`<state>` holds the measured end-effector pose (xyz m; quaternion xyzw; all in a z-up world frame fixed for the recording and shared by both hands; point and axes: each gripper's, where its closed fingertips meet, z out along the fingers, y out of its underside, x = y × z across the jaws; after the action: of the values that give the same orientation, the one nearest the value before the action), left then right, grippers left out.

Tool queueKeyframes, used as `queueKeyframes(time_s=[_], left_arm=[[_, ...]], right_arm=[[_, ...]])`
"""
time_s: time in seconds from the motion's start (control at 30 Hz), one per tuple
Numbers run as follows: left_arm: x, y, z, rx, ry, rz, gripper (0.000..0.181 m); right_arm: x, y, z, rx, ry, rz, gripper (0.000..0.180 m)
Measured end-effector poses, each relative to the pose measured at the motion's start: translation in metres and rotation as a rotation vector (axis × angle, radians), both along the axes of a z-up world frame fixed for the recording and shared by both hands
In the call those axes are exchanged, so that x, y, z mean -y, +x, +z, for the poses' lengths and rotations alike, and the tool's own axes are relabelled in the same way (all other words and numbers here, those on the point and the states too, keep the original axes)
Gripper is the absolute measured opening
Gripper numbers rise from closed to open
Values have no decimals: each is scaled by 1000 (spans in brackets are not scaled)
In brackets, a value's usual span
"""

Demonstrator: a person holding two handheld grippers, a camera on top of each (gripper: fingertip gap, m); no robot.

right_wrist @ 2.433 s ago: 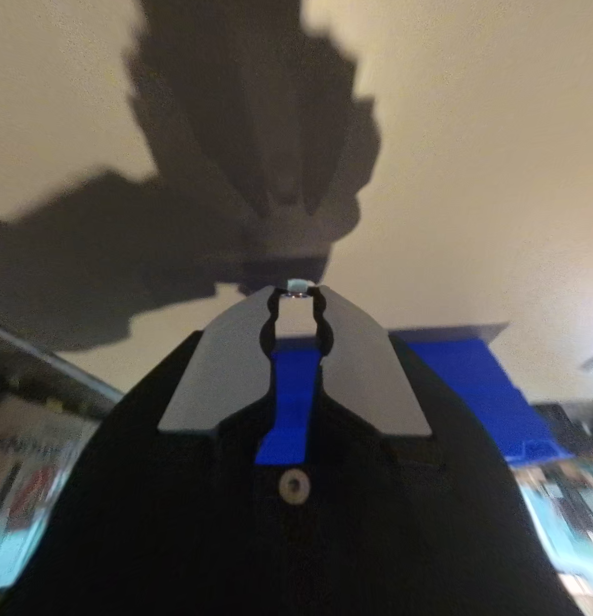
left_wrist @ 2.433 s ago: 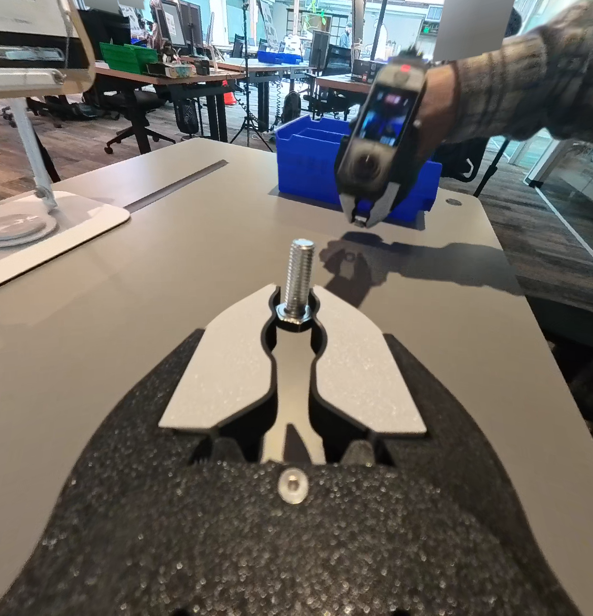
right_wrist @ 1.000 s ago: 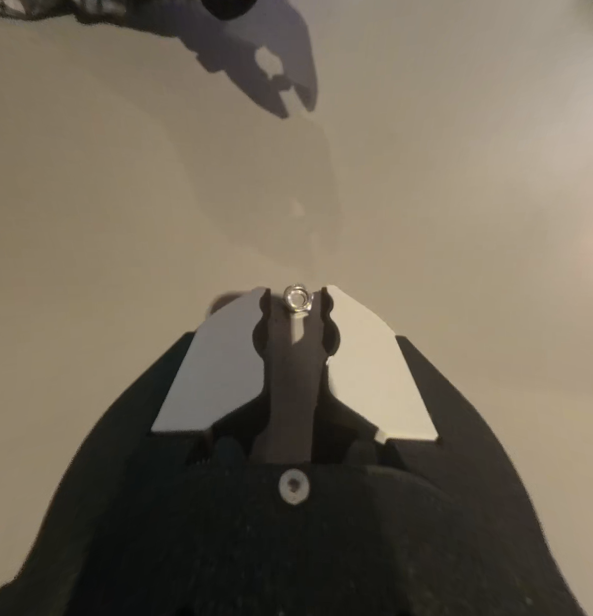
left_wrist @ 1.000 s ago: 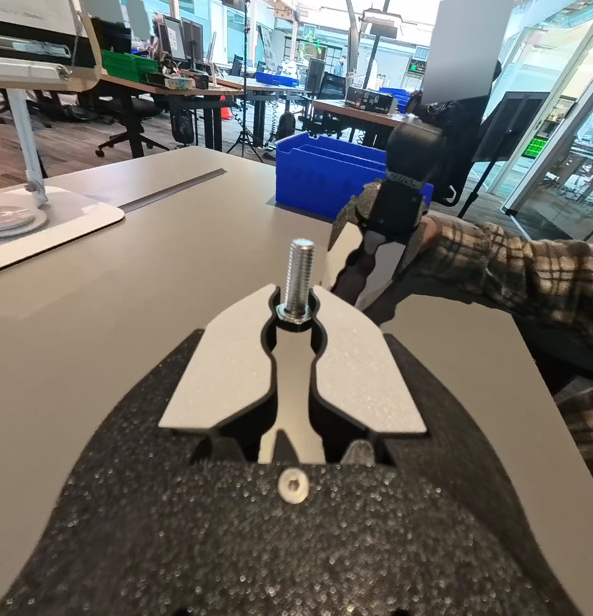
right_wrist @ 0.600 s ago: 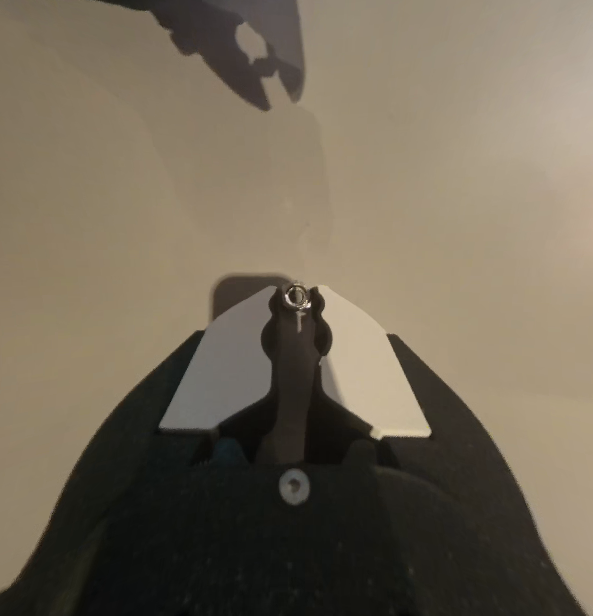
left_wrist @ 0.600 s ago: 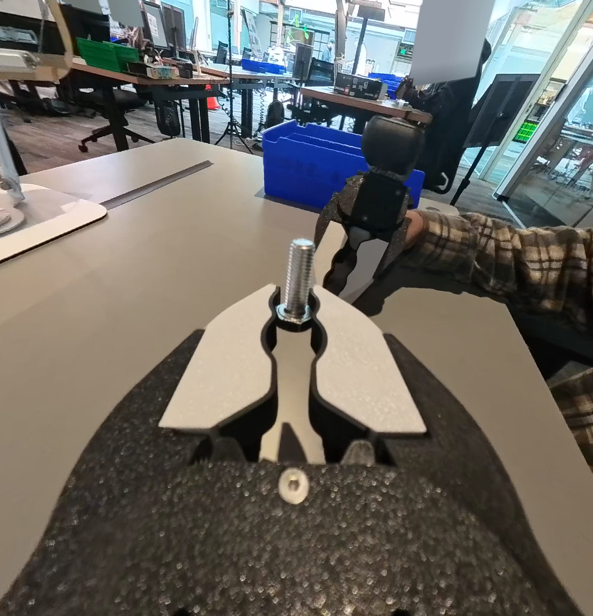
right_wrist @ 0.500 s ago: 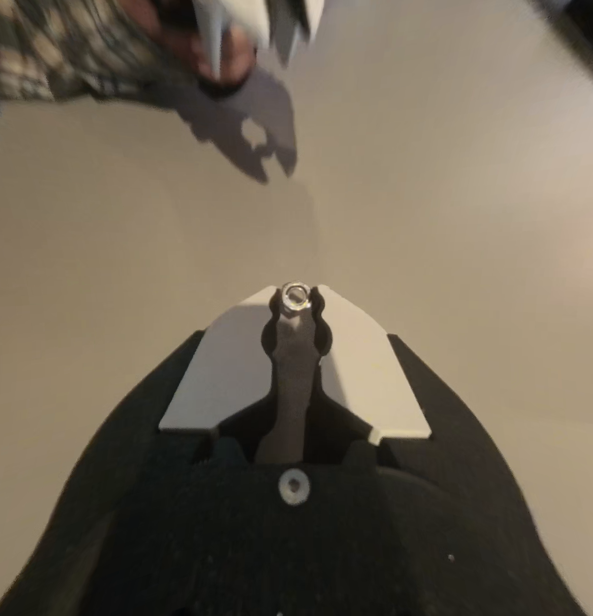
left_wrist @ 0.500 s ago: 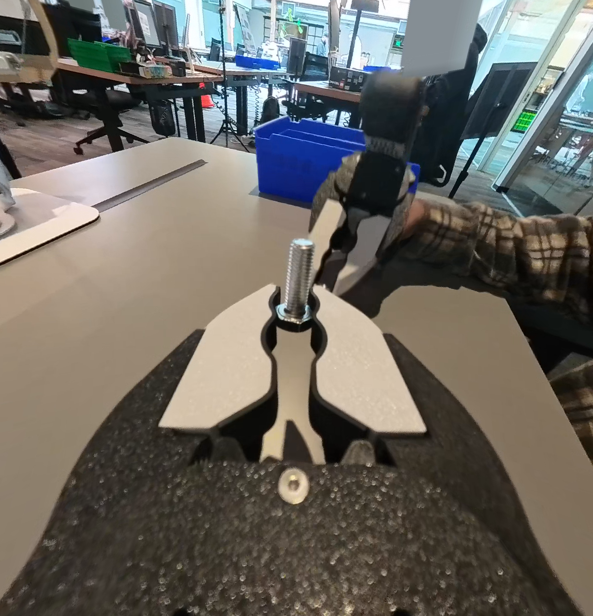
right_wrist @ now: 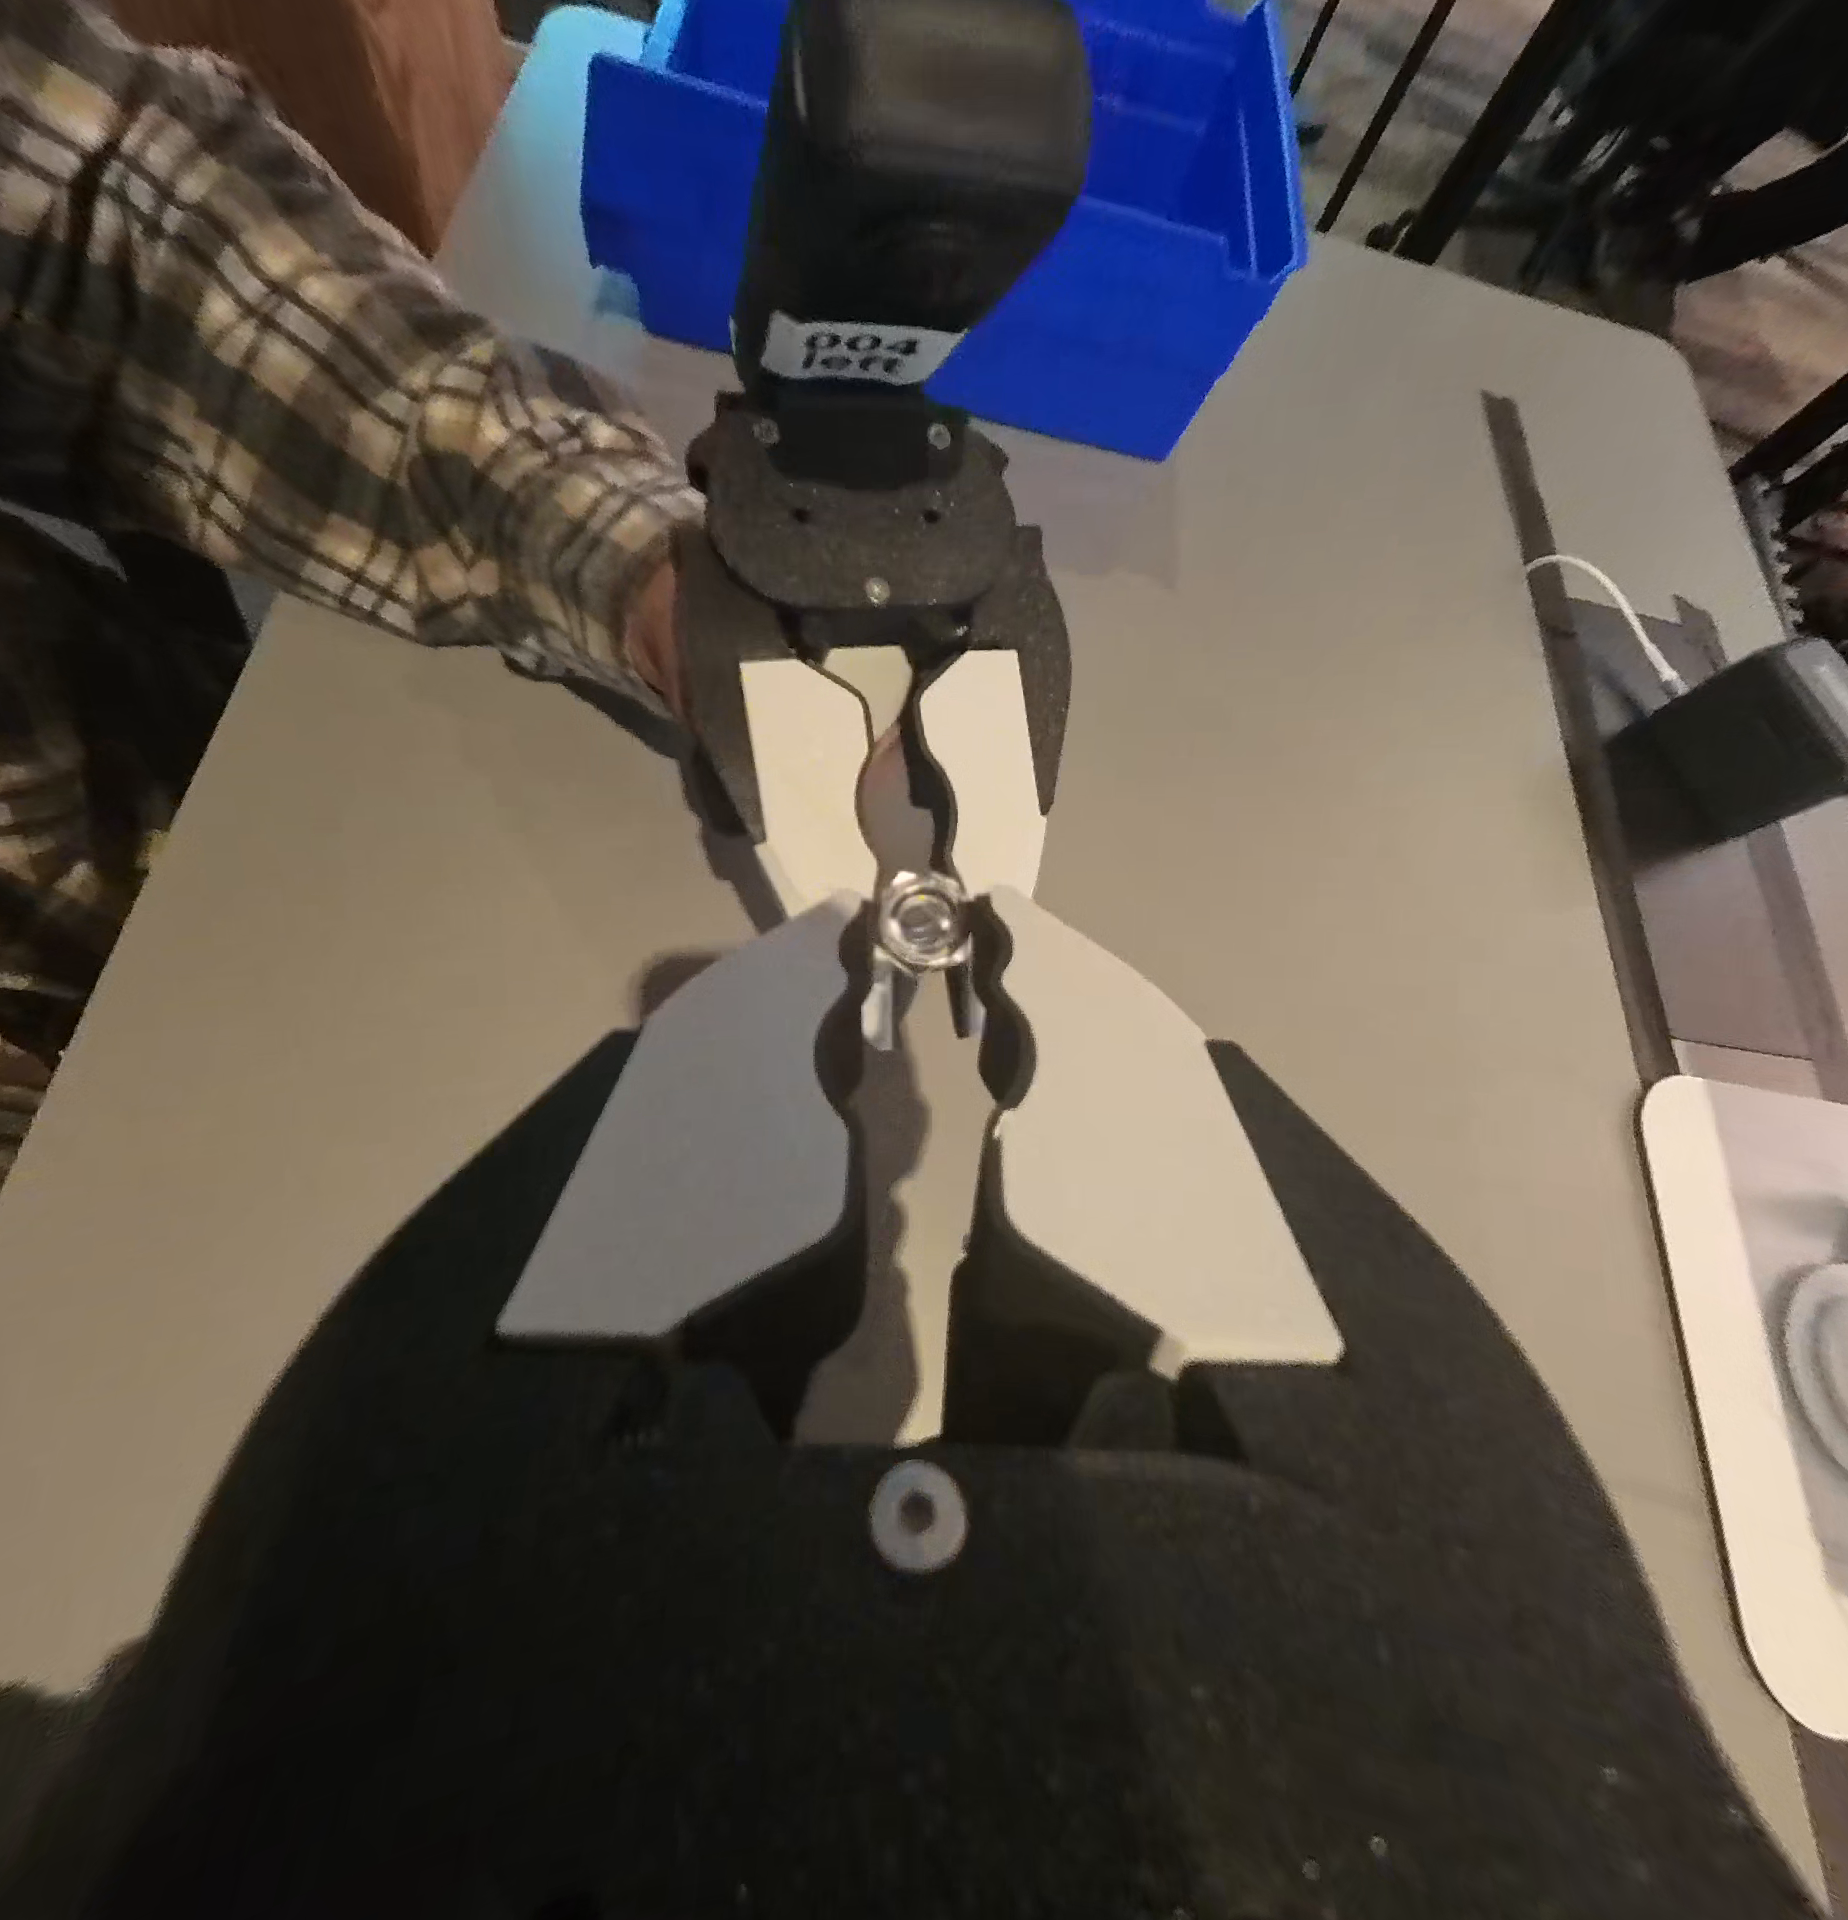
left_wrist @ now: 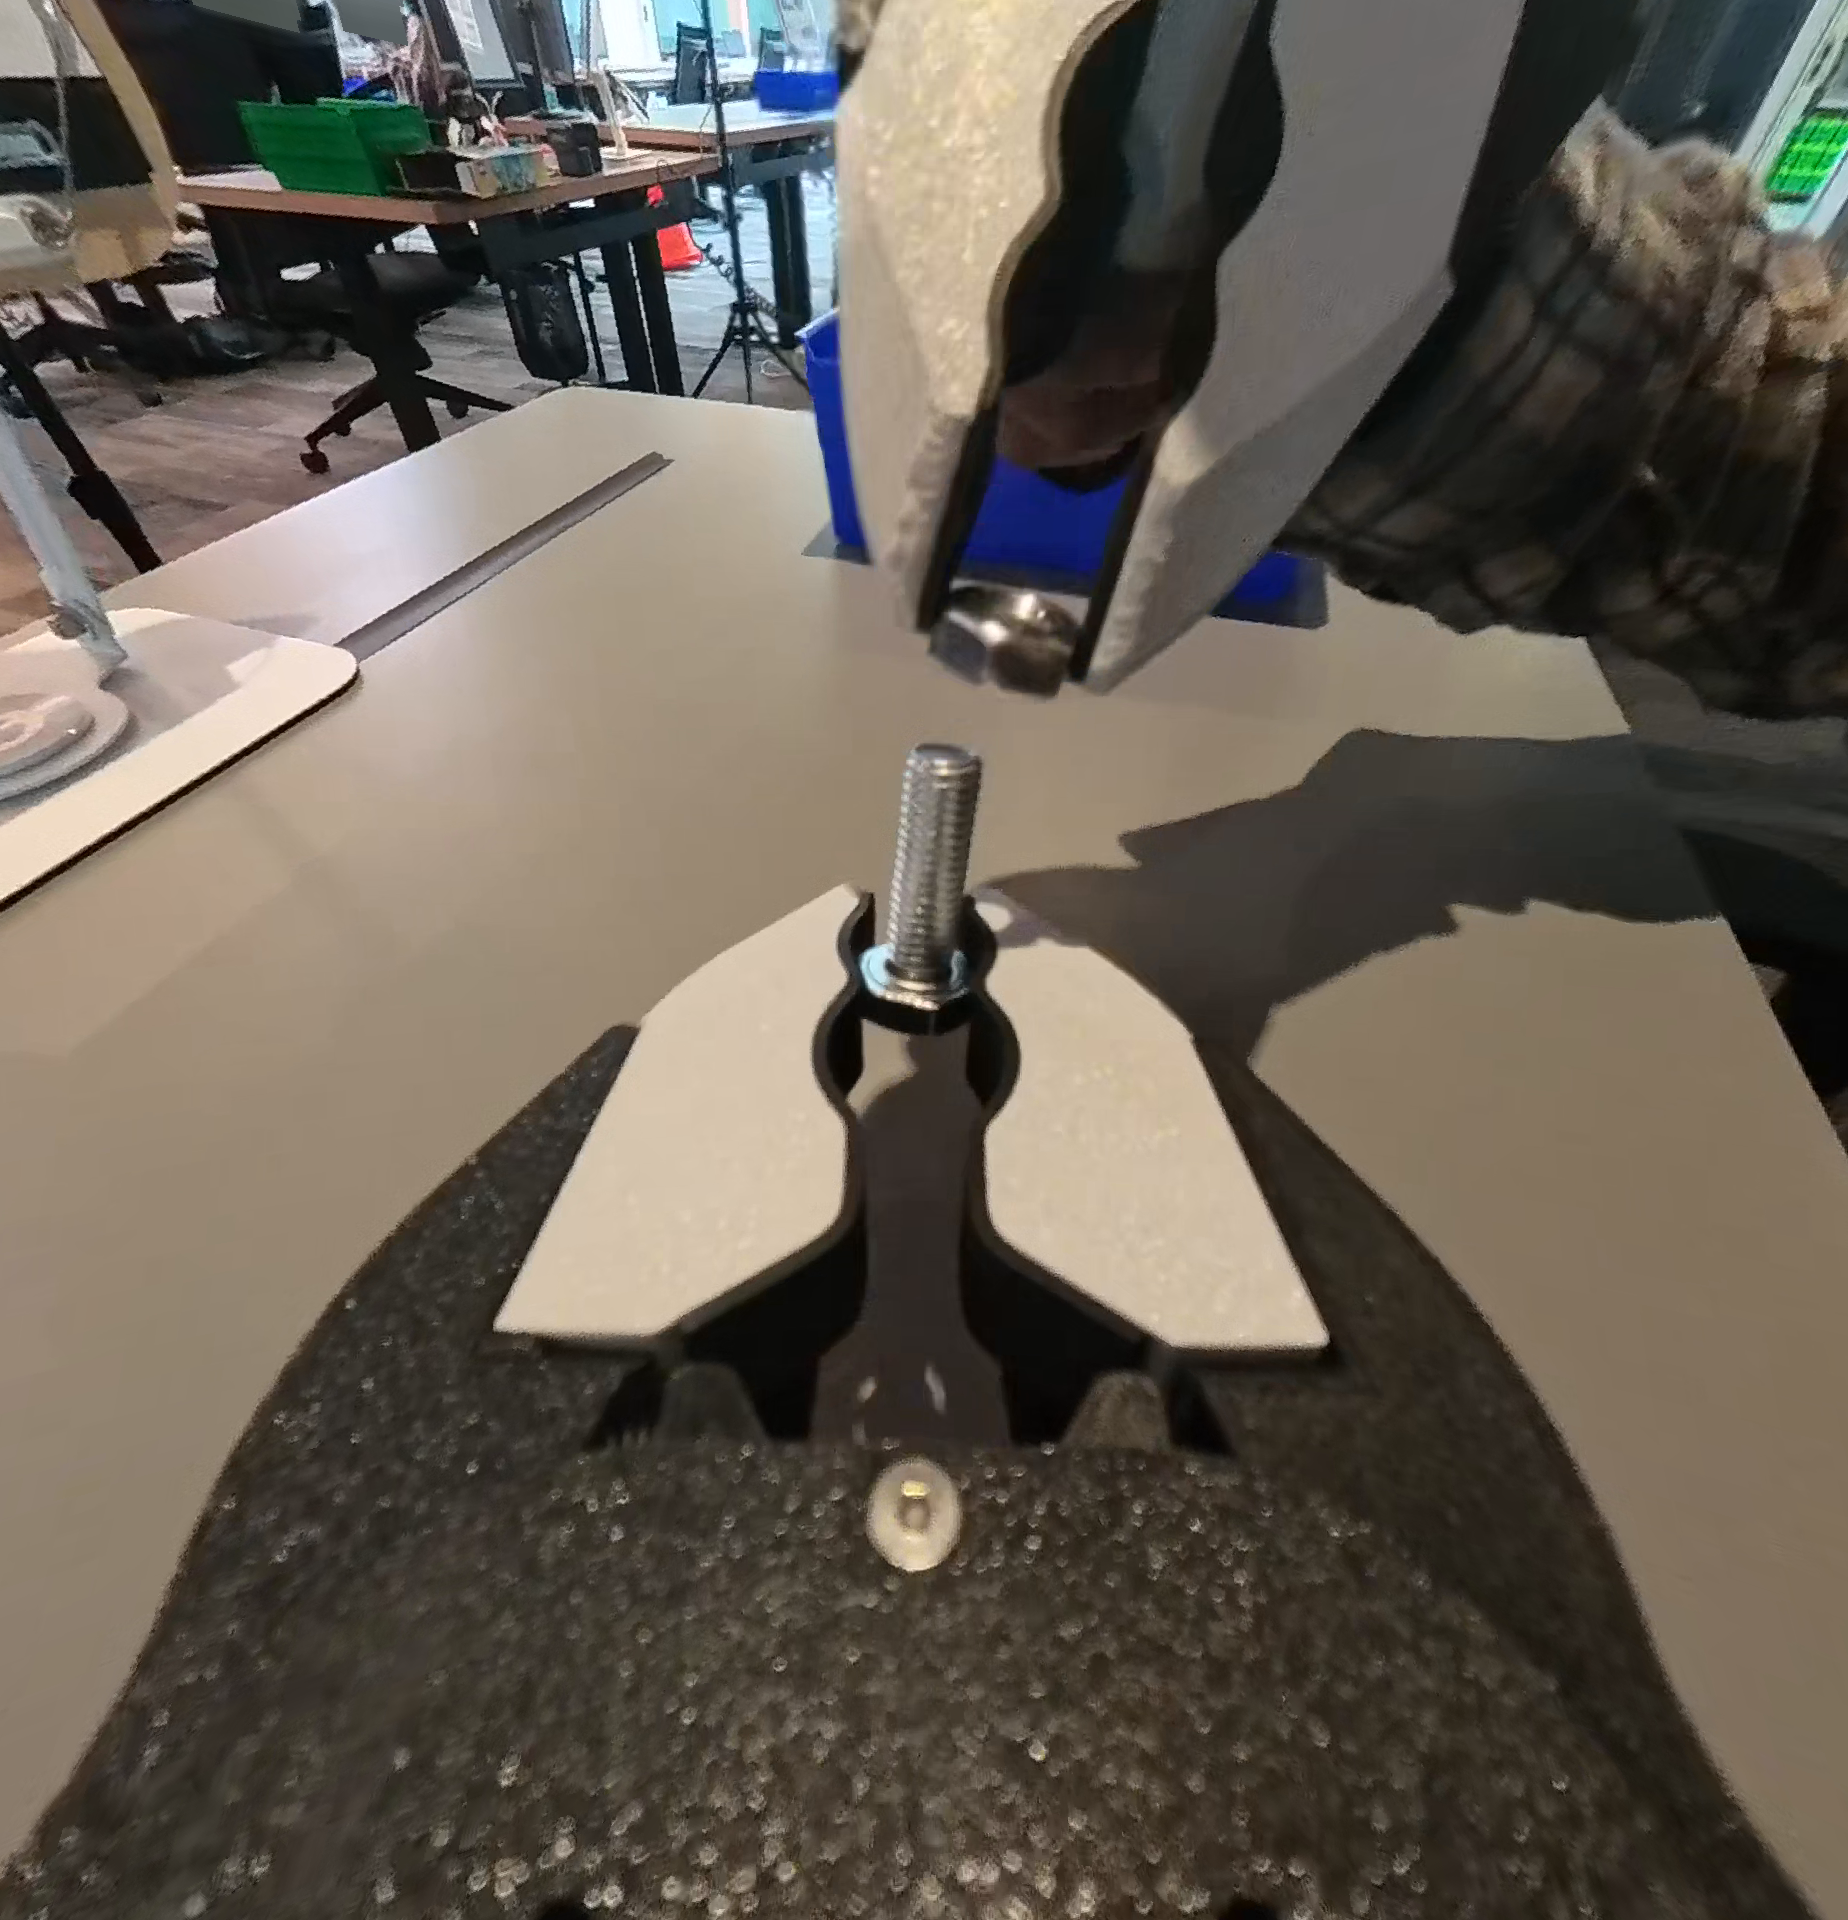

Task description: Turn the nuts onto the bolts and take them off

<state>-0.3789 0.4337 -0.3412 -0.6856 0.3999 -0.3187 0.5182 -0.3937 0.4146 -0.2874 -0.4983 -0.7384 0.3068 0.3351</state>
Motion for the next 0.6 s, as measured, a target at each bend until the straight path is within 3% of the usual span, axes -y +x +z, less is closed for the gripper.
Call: queueKeyframes(time_s=[0.37,0.6], left_arm=[[2,0,4,-14,14,13,15],[5,2,18,115,5,6,15]], right_arm=[[1,-9,-5,12,-32,20,17],[5,-15,9,-174,-120,9,17]])
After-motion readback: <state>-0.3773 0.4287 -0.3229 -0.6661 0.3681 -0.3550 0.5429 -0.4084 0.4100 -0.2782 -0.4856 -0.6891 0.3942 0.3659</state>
